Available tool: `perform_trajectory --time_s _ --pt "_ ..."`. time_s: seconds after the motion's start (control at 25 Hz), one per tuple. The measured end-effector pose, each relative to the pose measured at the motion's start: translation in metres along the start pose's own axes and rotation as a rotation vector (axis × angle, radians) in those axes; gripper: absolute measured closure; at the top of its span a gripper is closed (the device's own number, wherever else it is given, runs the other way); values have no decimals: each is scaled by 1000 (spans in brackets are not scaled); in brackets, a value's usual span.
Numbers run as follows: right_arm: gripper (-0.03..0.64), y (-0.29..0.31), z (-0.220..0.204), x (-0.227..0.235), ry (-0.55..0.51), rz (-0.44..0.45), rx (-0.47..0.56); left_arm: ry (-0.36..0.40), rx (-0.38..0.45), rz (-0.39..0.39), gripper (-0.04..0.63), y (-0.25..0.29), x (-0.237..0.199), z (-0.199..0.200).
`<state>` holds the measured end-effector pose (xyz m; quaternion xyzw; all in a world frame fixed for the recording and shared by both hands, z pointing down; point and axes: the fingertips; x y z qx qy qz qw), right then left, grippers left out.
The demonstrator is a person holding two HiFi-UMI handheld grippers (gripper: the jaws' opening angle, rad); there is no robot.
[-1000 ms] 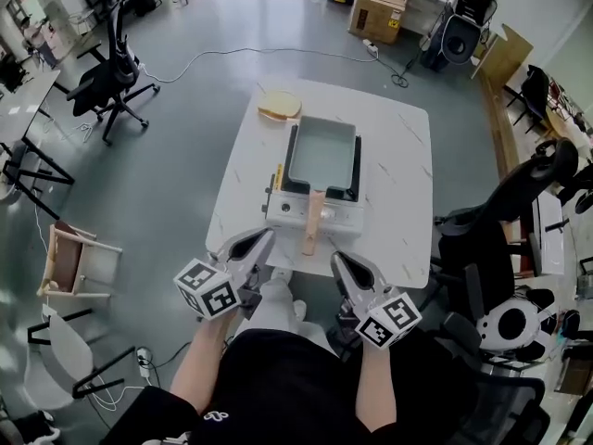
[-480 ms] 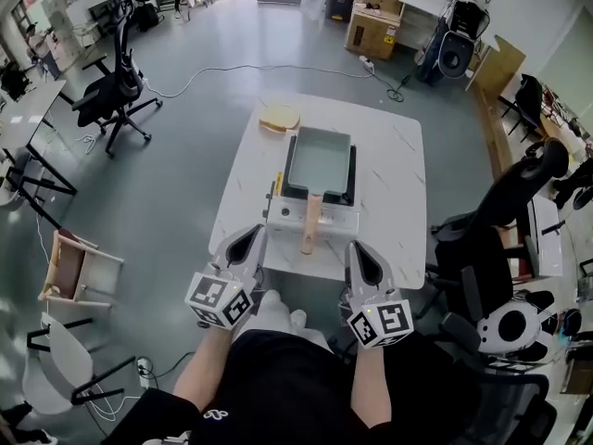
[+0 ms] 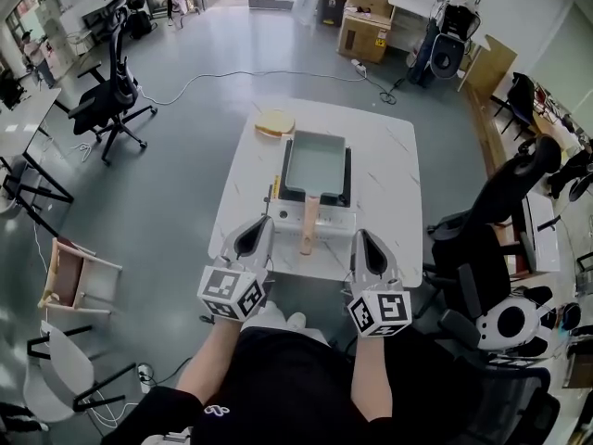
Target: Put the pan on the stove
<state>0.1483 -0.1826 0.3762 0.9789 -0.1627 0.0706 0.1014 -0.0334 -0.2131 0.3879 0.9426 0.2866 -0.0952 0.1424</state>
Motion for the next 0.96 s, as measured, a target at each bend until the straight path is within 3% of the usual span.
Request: perform_trajectory --time_s 0.96 --pt "629 11 6 -6 -43 29 4 -5 -25 3 595 10 -2 -5"
Point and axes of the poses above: the fingertips, and each gripper's own axes: y forward along the fingers, x to its right, z out of its top, and after that the axes turned 9 degrees about -x, right-handed
